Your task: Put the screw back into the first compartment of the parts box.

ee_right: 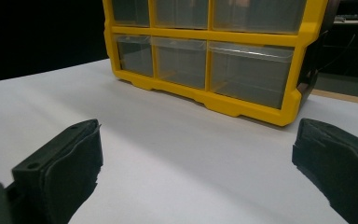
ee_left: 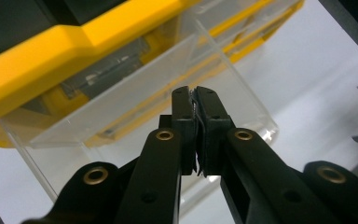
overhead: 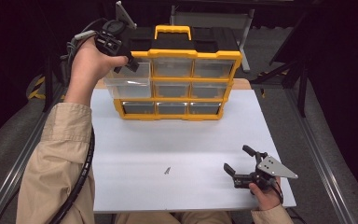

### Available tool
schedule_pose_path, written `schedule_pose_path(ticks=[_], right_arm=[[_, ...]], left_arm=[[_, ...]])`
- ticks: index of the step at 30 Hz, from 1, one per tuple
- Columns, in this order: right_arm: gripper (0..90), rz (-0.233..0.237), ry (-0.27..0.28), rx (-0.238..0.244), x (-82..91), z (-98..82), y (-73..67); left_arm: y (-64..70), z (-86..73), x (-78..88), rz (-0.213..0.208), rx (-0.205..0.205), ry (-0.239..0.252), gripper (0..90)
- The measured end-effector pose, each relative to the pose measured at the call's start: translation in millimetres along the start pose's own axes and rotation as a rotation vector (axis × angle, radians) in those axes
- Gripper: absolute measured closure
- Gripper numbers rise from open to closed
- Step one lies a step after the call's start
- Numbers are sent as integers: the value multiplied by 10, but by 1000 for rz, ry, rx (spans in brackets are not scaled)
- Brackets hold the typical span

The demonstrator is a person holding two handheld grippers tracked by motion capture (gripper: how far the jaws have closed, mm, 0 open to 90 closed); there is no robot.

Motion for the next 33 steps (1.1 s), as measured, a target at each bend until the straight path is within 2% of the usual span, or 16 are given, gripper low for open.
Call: schedule_pose_path(ticks=[4, 6, 8, 14, 20, 23, 24, 26, 27, 29, 30, 31, 33], right_arm=[[20, -2, 3, 6, 3, 3, 5], [20, -2, 2, 5, 3, 1, 6], [20, -1, -1, 3, 2, -2, 4], [20, -2, -5, 10, 4, -1, 1], [20, -2, -5, 10, 4, -1, 2], [20, 0, -5, 10, 5, -1, 3], [20, -1, -6, 13, 7, -1, 5], [20, -2, -9, 19, 10, -1, 5], [20, -2, -9, 23, 10, 0, 7], [20, 3, -3, 10, 4, 3, -9], [20, 4, -1, 7, -1, 4, -13], [20, 2, -3, 19, -1, 3, -4], [20, 4, -2, 11, -4, 3, -13]], left_arm=[[-11, -18, -9, 7, -1, 5, 790], [5, -22, 25, -11, 2, 13, 769], [22, -31, 65, -12, -7, 16, 743], [112, -70, 199, -64, -21, 33, 663], [291, -140, 307, -121, -71, 42, 576], [353, -172, 305, -133, -85, 44, 496], [399, -210, 292, -141, -109, 51, 482], [441, -248, 277, -145, -126, 58, 444], [472, -278, 258, -161, -133, 64, 411], [501, -318, 222, -167, -144, 76, 343], [515, -346, 201, -172, -164, 73, 331], [536, -373, 180, -176, -173, 74, 318], [580, -429, 140, -192, -190, 80, 285]])
Point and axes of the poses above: each handheld gripper's, and its own axes: x roughly backward along the jaws, z roughly out of its top, y roughly to its right, the point moved 5 cm from there along -x, roughly forward along the jaws, and after that the axes turned 11 degrees about z, right-handed, at the moved point
